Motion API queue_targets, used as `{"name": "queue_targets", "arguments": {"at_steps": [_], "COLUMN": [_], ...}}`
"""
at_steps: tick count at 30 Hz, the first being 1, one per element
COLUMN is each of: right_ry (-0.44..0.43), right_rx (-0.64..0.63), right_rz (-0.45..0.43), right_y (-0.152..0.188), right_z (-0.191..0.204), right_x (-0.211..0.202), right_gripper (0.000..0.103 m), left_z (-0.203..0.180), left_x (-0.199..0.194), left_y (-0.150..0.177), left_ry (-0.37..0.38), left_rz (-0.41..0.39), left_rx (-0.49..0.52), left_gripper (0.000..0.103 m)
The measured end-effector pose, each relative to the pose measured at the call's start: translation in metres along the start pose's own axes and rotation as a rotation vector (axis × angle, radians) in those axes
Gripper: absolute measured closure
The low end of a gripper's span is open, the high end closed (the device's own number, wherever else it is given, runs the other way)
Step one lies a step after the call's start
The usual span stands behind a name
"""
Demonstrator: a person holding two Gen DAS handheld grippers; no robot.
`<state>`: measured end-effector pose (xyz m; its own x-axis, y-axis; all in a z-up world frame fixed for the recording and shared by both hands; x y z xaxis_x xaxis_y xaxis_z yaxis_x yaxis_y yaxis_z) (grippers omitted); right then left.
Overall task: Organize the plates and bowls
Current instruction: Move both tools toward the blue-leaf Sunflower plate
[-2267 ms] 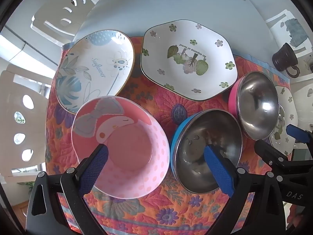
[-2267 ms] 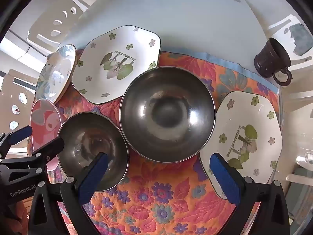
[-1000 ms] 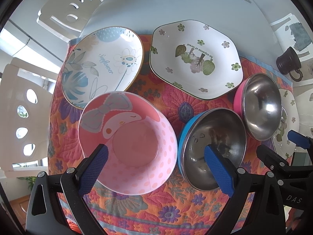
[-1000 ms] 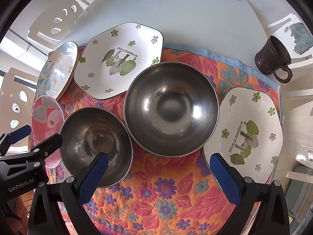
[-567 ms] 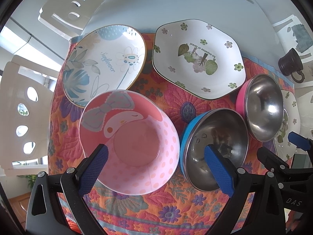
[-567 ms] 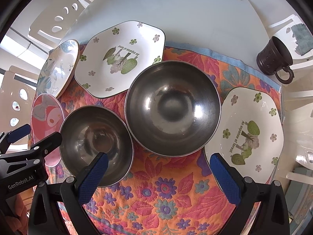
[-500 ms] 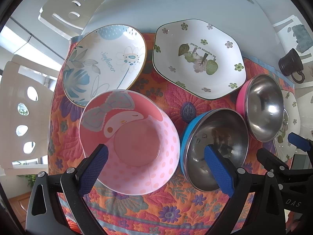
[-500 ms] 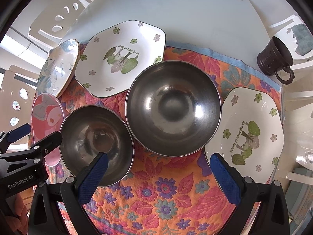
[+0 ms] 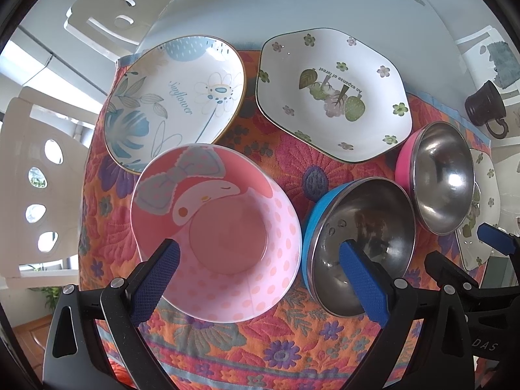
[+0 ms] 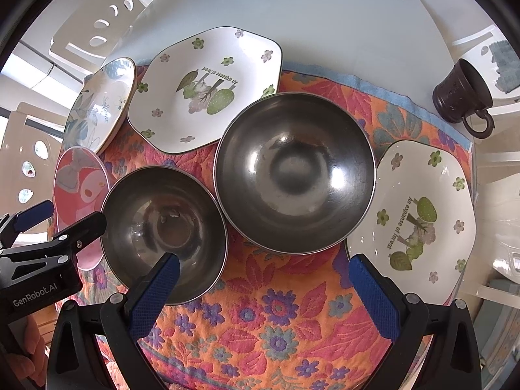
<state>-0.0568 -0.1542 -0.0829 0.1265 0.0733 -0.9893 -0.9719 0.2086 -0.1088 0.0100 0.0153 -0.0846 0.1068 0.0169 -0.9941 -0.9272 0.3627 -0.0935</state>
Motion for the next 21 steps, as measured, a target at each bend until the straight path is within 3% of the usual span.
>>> {"name": "queue_targets", "arguments": {"at_steps": [21], "right_ry": [-0.006], "right_rx": [-0.004], "right_rz": [0.001], "right_y": [0.0021], "right_z": [0.0043], "right_x": [0.0036], "right_gripper": [0.000], "left_z": [0.0044], "left_x": [0.0011], "left_y": [0.0012], "left_ry": [-0.008], "left_rz": [0.006], "left_rx": [-0.012], "left_gripper": [0.005]}}
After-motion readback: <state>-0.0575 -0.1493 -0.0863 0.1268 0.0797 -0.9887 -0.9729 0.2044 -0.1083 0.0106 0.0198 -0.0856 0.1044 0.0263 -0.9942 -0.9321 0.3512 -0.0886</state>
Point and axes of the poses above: each gripper's, at about its wrist camera, not at the fingertips, and x roughly the way its jaws point, z to its left, y to its underside, the point moved 8 cm from there along x, roughly the way its jaws point, and after that the axes turned 1 degree about z, right-handed, at the moved point
